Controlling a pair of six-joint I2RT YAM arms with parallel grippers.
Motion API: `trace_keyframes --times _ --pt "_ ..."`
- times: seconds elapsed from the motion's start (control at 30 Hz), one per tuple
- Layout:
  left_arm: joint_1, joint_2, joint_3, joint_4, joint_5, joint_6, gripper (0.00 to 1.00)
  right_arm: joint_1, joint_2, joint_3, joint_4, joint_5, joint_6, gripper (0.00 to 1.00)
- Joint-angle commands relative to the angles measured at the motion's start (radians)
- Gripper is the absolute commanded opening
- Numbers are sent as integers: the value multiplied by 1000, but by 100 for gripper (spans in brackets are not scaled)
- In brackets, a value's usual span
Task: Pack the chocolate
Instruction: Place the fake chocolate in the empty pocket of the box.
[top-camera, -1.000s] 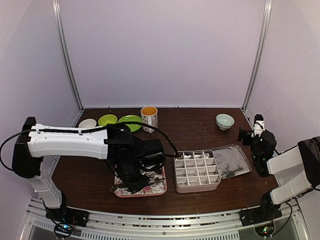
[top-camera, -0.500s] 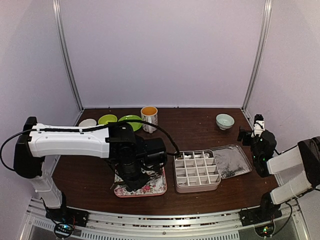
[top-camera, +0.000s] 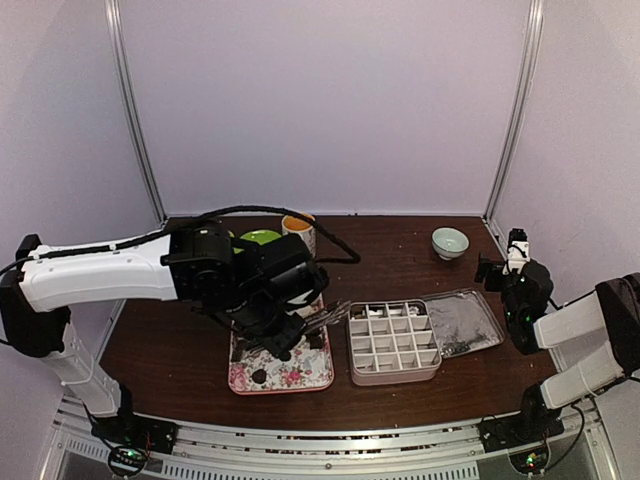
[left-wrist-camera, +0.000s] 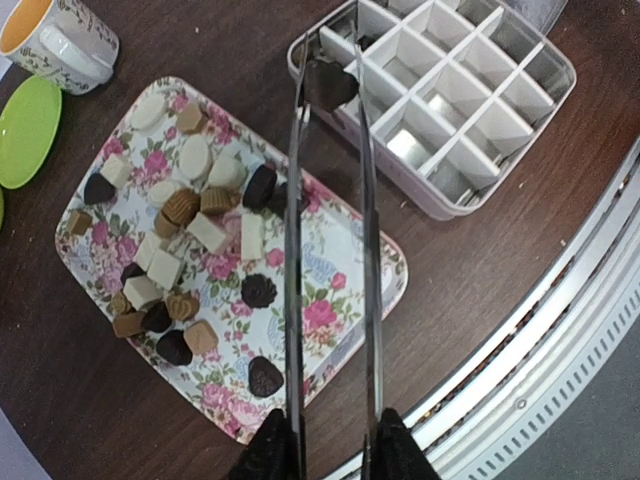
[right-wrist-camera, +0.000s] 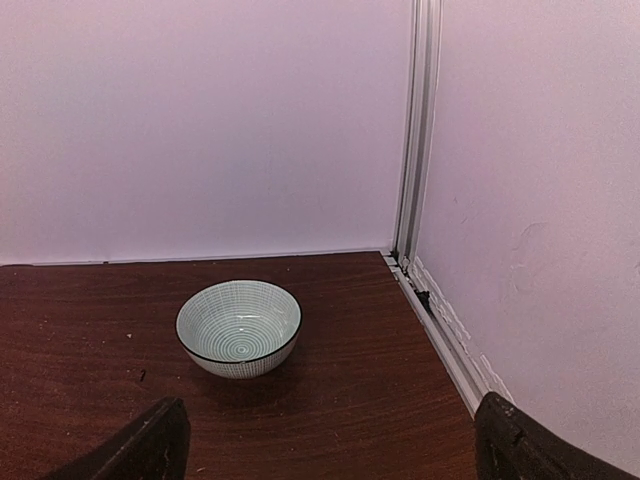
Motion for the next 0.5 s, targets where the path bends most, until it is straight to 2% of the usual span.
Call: trace_keyframes --times 0.0,0.23,0.47 --pt "5 9 34 249 -36 47 28 -8 2 13 2 7 1 100" --pt "29 106 58 449 -4 96 28 -7 2 12 3 8 1 100" --pt "32 242 118 503 5 159 27 -7 2 13 2 7 1 100"
